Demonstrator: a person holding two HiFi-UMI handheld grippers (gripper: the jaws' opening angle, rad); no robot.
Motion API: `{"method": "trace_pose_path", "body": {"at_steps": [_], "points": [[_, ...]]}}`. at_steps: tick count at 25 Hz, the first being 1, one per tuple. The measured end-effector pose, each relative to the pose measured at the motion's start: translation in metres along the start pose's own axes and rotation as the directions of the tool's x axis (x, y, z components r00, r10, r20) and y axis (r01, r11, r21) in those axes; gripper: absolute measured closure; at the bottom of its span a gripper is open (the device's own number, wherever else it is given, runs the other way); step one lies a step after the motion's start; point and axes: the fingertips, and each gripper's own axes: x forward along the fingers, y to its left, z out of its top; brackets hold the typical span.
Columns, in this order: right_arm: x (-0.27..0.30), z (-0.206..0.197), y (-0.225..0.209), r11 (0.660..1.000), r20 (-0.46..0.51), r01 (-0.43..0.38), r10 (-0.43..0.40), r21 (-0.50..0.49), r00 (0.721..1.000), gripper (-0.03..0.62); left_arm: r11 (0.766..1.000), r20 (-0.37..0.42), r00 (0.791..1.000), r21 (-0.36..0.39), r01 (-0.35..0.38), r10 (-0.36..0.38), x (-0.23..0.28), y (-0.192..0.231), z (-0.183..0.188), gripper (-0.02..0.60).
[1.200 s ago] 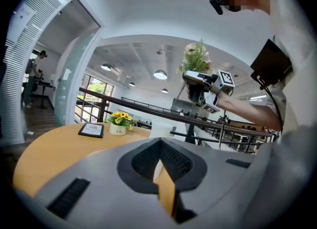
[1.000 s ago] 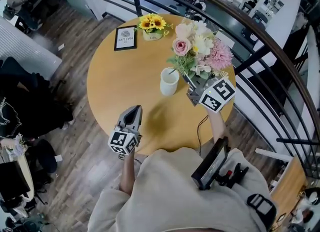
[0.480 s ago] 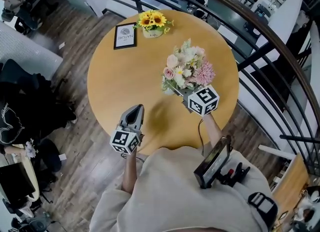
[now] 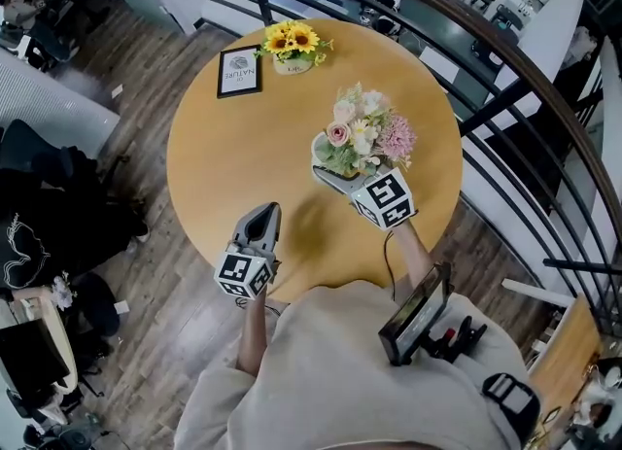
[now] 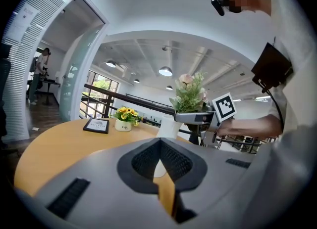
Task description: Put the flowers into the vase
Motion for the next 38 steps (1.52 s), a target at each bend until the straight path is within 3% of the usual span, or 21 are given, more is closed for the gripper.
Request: {"method": "trace_pose_path", "body": {"at_steps": [5,12,20,24,28,30,32,35,38], "points": [[0.000,0.004,0.002,0.999,-0.043,-0.030,0.029,-0.034,0.999,0.140,1.000,0.005,1.000,-0.008,-0.001,0.001,-0.001,0.000,0.000,0.575],[0.008,-0.031,0.008,1.000,-0.132,0.027,-0.025,0.014,0.991,0.140,1.000,0.011,1.000,-0.008,0.004,-0.004,-0.012,0.003,0.000,0.575],[0.004,-0.079,0.003,0.990,-0.221,0.021,0.010,0.138,0.975,0.140,1.000,0.011,1.000,-0.011,0.007,-0.007,-0.006,0.003,0.004,0.575],[-0.013,-0.116,0.004,0.988,-0.286,0.039,0.006,0.151,0.958,0.141,1.000,0.011,1.000,-0.005,0.025,-0.025,0.001,-0.002,0.002,0.575],[-0.041,-0.123,0.004,0.969,-0.244,0.046,0.016,0.244,0.970,0.150,0.998,0.005,0.998,0.004,0.058,-0.058,0.009,-0.011,0.003,0.575],[-0.057,-0.119,-0.001,0.962,-0.210,0.081,-0.025,0.260,0.977,0.292,0.996,0.001,0.997,0.012,0.083,-0.083,0.015,-0.020,0.003,0.575],[-0.073,-0.112,-0.006,0.954,-0.158,0.111,-0.069,0.277,0.985,0.586,0.993,-0.004,0.993,0.026,0.116,-0.116,0.022,-0.033,0.003,0.575],[-0.093,-0.098,0.002,0.932,-0.045,0.048,-0.034,0.359,0.998,0.586,0.986,-0.014,0.987,0.046,0.158,-0.158,0.031,-0.055,0.000,0.575],[-0.113,-0.096,0.008,0.930,-0.010,0.048,-0.047,0.366,0.999,0.586,0.981,-0.033,0.982,0.059,0.187,-0.185,0.032,-0.079,-0.008,0.575]]}}
